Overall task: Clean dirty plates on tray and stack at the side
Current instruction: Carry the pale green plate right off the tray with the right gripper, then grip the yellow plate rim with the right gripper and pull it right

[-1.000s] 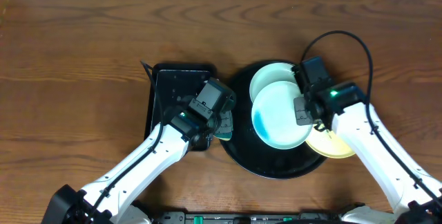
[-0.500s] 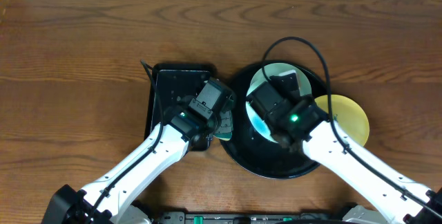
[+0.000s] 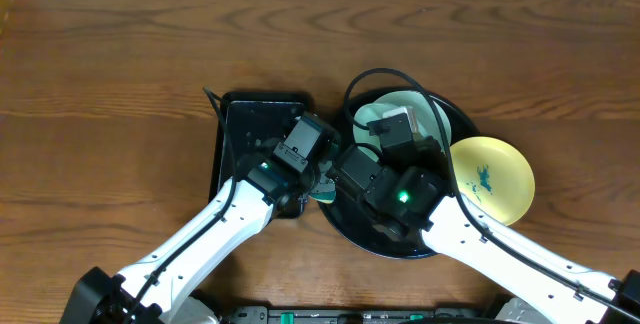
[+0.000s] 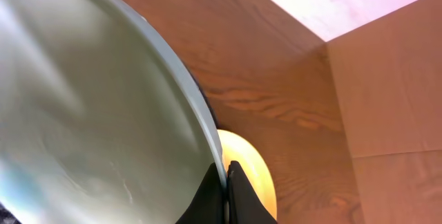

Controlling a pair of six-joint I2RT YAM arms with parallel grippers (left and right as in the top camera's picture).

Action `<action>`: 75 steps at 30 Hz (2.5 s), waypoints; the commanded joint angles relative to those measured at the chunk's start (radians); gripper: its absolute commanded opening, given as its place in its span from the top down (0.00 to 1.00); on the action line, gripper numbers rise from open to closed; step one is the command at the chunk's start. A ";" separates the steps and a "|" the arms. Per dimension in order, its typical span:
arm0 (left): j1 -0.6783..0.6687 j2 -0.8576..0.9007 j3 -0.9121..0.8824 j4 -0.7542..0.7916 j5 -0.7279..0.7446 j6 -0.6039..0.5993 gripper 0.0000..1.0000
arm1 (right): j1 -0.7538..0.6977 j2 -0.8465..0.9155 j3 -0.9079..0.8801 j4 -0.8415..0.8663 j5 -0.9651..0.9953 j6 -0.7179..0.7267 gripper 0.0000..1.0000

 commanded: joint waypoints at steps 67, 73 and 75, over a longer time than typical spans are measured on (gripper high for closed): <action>0.004 0.004 -0.011 -0.003 -0.012 0.006 0.89 | -1.488 0.089 -0.074 0.268 -0.863 0.154 0.95; 0.004 0.004 -0.011 -0.003 -0.012 0.006 0.88 | -1.487 0.091 -0.074 0.279 -1.076 0.090 0.40; 0.004 0.004 -0.011 -0.003 -0.012 0.006 0.88 | -1.487 0.091 -0.074 0.268 -1.192 0.011 0.27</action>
